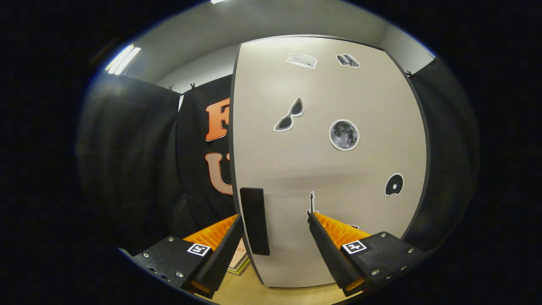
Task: Open the shoe cabinet door, grab the shoes and put them into the shoe cabinet, then close the shoe cabinet door.
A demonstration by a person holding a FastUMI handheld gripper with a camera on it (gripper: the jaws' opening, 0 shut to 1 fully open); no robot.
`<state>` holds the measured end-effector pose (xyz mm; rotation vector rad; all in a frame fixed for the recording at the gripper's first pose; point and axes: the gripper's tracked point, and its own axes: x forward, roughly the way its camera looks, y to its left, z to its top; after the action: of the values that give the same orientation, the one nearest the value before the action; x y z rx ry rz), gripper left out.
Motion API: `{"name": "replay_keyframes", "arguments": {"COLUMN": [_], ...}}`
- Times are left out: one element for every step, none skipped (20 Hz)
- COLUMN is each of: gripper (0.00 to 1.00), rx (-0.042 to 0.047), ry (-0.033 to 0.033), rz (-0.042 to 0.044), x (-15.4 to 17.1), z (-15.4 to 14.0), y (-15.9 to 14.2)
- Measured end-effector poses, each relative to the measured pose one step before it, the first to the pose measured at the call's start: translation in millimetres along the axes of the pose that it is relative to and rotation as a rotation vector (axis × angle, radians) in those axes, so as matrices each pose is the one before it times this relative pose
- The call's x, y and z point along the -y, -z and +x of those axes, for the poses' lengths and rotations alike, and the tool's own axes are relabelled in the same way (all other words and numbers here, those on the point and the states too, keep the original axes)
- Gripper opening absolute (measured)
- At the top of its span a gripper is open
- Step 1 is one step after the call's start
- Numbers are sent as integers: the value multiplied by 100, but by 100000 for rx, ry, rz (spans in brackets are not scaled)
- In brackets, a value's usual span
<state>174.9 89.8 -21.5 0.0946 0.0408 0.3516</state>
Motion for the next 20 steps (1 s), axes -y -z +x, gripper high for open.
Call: {"name": "replay_keyframes", "arguments": {"gripper": [97, 97, 97, 97, 97, 97, 97, 97, 97, 97, 97, 97, 97, 97, 97, 97, 97, 97, 97, 97], "rx": [95, 33, 178, 168, 291, 570, 448, 266, 217, 231, 272, 260, 22, 99, -66, -19, -22, 318, 265, 364], "ry": [1291, 1216, 1627, 1179, 1045, 1418, 1659, 1609, 1463, 1606, 1610, 1523, 1061, 1052, 516, 750, 1419, 1384, 1182, 682], "rz": [-191, -392, -354, -379, -251, -553, -707, -614, -232, -312, -387, -196, 166, 659, 933, 471, -242, -547, -251, -31], "x": [251, 313, 282, 289, 188, 329, 375, 389, 378, 348, 407, 406, 255, 305, 196, 204, 327, 378, 188, 59], "z": [-701, -607, -757, -771, -848, -810, -956, -953, -919, -904, -964, -1023, -1088, -1033, -1098, -971, -942, -965, -895, -776], "y": [-154, -77, -152, -178, -194, -306, -272, -201, -243, -222, -242, -208, -192, -144, -149, -162, -68, -159, -110, -137]}}
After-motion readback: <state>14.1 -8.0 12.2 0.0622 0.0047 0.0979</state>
